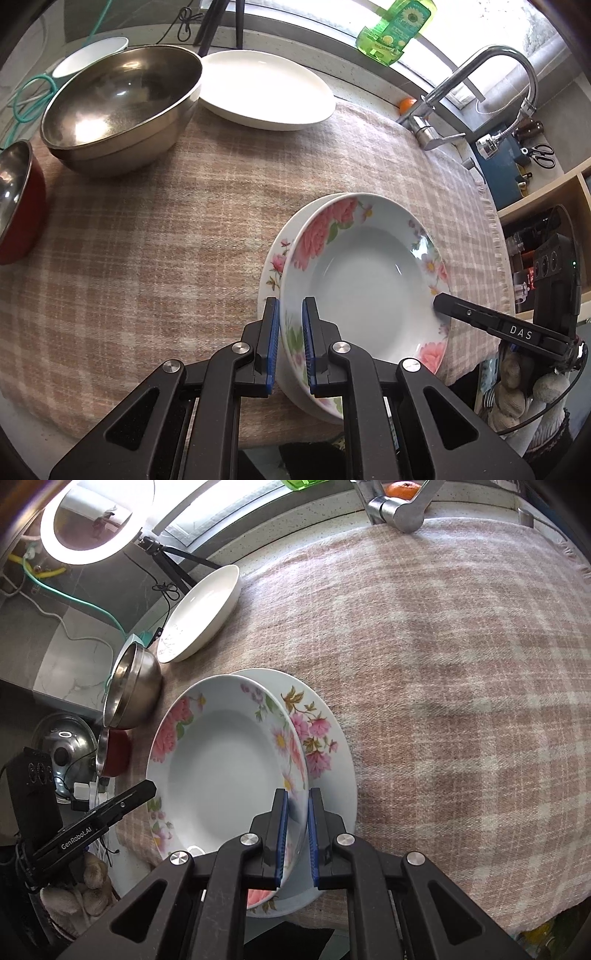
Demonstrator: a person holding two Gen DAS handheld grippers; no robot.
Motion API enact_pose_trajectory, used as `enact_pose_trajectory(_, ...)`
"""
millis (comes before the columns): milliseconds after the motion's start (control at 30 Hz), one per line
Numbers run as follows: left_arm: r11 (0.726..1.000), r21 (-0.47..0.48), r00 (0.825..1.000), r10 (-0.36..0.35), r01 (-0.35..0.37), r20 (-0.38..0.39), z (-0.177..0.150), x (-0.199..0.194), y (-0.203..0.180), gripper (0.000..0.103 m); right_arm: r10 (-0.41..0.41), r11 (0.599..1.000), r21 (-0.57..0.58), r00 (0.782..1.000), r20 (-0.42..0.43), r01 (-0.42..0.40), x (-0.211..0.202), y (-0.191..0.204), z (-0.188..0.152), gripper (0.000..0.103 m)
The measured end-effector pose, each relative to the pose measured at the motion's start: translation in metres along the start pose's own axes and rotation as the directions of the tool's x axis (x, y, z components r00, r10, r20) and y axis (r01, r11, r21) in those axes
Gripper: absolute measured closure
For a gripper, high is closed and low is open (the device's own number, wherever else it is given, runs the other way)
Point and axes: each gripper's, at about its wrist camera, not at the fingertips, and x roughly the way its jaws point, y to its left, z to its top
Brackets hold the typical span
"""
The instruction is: Organize plates and bowls
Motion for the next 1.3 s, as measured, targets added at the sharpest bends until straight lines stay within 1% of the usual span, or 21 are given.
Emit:
enact_pose_trajectory(267,1.0,0.008,1.0,0.009,-0.009,-0.006,0.0,0.006,-0.006,0.092,-0.003,1.0,0.011,1.0,0.0,0.003,0.0,-0.004,-0.002,0.093)
enact_pose_trajectory(700,0.999,0.016,0.999,0.038,-0.038,0.0,-0.002,0.012,-0.007,0.092,-0.016,1.0,-0.008,1.0,0.004,0.016,0.004,-0.001,-0.001,0.093)
enact_pose_trajectory(1300,0.998,0.033,0.999,0.046,-0.046,0.001,-0.004,0.012,-0.007,0.093,-0.103,0.99,-0.095,0.995,0.013,0.104,0.009,0.016,-0.003,0.09)
